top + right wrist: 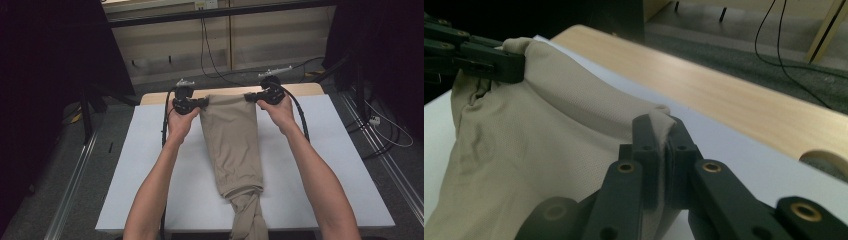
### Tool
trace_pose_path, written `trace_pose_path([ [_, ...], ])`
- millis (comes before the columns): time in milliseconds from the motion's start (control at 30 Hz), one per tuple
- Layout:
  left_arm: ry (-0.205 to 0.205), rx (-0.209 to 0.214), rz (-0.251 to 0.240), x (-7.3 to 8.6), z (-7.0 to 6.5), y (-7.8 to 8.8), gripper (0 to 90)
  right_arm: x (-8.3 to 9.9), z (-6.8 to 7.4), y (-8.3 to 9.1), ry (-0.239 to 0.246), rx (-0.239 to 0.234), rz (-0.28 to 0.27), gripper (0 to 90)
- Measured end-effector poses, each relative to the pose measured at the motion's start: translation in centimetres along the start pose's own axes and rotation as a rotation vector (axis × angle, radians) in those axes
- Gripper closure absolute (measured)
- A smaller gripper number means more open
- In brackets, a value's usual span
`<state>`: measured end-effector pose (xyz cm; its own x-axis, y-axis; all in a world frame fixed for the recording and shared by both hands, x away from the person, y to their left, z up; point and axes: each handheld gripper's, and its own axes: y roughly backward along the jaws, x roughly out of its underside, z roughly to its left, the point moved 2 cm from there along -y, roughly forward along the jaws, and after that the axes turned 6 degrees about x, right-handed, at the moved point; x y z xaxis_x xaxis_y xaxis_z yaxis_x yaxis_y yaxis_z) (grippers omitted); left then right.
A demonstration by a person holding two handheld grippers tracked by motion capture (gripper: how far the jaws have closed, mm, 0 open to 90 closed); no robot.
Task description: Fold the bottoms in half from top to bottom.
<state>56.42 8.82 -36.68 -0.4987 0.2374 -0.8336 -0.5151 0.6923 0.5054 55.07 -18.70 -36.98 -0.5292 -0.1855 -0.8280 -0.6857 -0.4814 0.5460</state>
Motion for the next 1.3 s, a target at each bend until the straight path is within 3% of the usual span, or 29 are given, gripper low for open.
trace_pose_path([
  [333,-0.003,-0.039,-0.036,-4.3,1.3,-0.9,84.1,-5.0,-0.8,0.4,0.008,0.066,-0.050,86.9],
  [433,0.012,-0.069,-0.045,-5.2,1.9,-1.7,83.8,-5.9,-1.4,0.1,0.000,0.100,-0.063,86.0],
  [467,0.010,-0.090,-0.049,-5.2,2.0,-2.0,82.7,-6.1,-1.6,-0.2,0.012,0.144,-0.061,80.0],
  [500,0.012,-0.129,-0.048,-5.1,2.2,-2.4,80.4,-6.3,-1.7,-0.4,0.011,0.186,-0.065,70.2],
  [533,0.033,-0.159,-0.036,-4.7,2.5,-2.9,70.3,-6.3,-1.9,-0.7,-0.012,0.239,-0.071,55.7],
  [567,0.064,-0.156,-0.032,-4.3,2.6,-3.2,52.3,-6.2,-2.1,-0.8,-0.033,0.260,-0.058,53.8],
  [600,0.068,-0.143,-0.023,-3.8,2.7,-3.3,44.7,-5.9,-2.1,-0.9,-0.040,0.247,-0.047,51.9],
  [667,0.044,-0.134,0.015,-2.8,2.6,-3.3,42.7,-5.1,-2.0,-1.2,-0.041,0.221,-0.003,40.9],
  [733,0.051,-0.112,0.005,-1.8,2.3,-2.7,34.0,-3.9,-1.7,-1.1,-0.020,0.210,0.018,39.7],
  [767,0.058,-0.097,-0.002,-1.3,2.1,-2.2,30.6,-3.3,-1.4,-0.9,-0.024,0.200,0.009,38.8],
  [900,-0.001,-0.081,0.012,1.3,0.2,-0.3,23.4,-0.4,0.6,1.0,0.018,0.121,-0.012,38.9],
  [967,-0.028,-0.038,0.011,3.1,-1.3,1.2,19.7,1.1,2.3,2.3,0.051,0.070,-0.015,39.3],
  [1067,-0.042,-0.034,0.019,5.7,-3.1,3.1,18.9,4.1,5.7,4.8,0.127,-0.019,0.007,45.4],
  [1200,-0.095,-0.024,0.072,9.4,-5.9,5.7,16.7,8.9,10.5,7.4,0.237,-0.128,0.079,53.1],
  [1300,-0.107,0.020,0.103,12.1,-7.8,7.6,16.5,12.4,13.5,8.7,0.287,-0.208,0.128,62.1],
])
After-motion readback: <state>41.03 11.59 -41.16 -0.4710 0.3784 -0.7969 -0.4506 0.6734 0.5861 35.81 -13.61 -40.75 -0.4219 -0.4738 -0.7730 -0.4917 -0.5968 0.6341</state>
